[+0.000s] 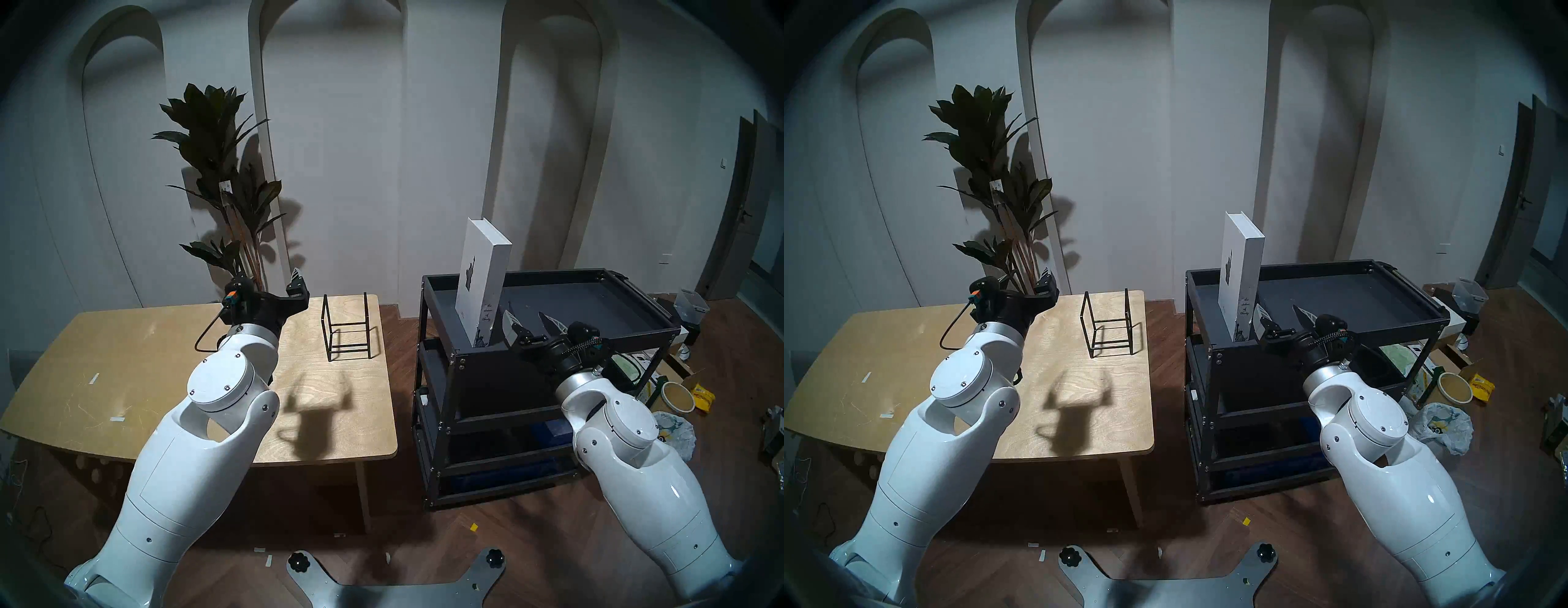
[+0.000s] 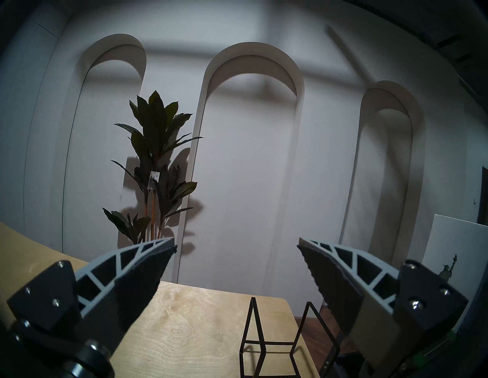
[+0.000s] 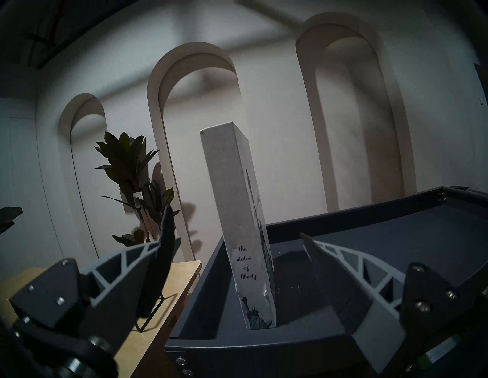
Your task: Transfer books between table and cart
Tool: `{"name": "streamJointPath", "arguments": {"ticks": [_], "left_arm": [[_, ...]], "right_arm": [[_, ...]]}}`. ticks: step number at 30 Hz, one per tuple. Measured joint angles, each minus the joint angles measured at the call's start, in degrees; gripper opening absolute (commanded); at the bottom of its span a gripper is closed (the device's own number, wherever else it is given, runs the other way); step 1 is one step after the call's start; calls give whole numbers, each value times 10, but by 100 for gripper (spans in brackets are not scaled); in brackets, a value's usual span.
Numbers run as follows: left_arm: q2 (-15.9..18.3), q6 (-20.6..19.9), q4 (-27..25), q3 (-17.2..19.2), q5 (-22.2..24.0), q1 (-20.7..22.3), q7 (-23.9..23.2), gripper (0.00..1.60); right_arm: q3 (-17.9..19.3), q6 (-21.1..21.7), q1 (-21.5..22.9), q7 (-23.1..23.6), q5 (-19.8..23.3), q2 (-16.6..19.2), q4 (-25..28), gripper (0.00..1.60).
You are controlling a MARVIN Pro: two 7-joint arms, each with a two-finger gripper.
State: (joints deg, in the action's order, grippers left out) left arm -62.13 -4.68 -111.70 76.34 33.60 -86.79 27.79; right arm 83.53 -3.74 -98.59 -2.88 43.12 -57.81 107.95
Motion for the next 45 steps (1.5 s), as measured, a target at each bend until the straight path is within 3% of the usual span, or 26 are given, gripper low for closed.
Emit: {"name": "streamJointPath", "arguments": {"ticks": [7, 16, 19, 27, 38, 45], "left_arm": [[-6, 7, 11, 2, -3, 5, 4, 160], [-17, 1, 33, 3, -10, 19, 32, 160], [-21, -3, 39, 2, -12, 23, 39, 160], [-27, -13, 44, 2, -13, 31, 51, 160], [-28, -20, 46, 3, -13, 35, 50, 160], [-28, -19, 46, 3, -13, 36, 47, 160]], "right_arm": [[-21, -57, 33, 51, 7, -28, -56, 160], [-38, -76, 68, 63, 11, -46, -77, 160], [-41, -72, 73, 48, 1, -48, -72, 160], [-47, -9, 73, -43, -56, -40, -11, 160], [-65, 71, 56, -140, -95, -37, 47, 160], [-71, 86, 56, -159, -102, -37, 55, 160]]}}
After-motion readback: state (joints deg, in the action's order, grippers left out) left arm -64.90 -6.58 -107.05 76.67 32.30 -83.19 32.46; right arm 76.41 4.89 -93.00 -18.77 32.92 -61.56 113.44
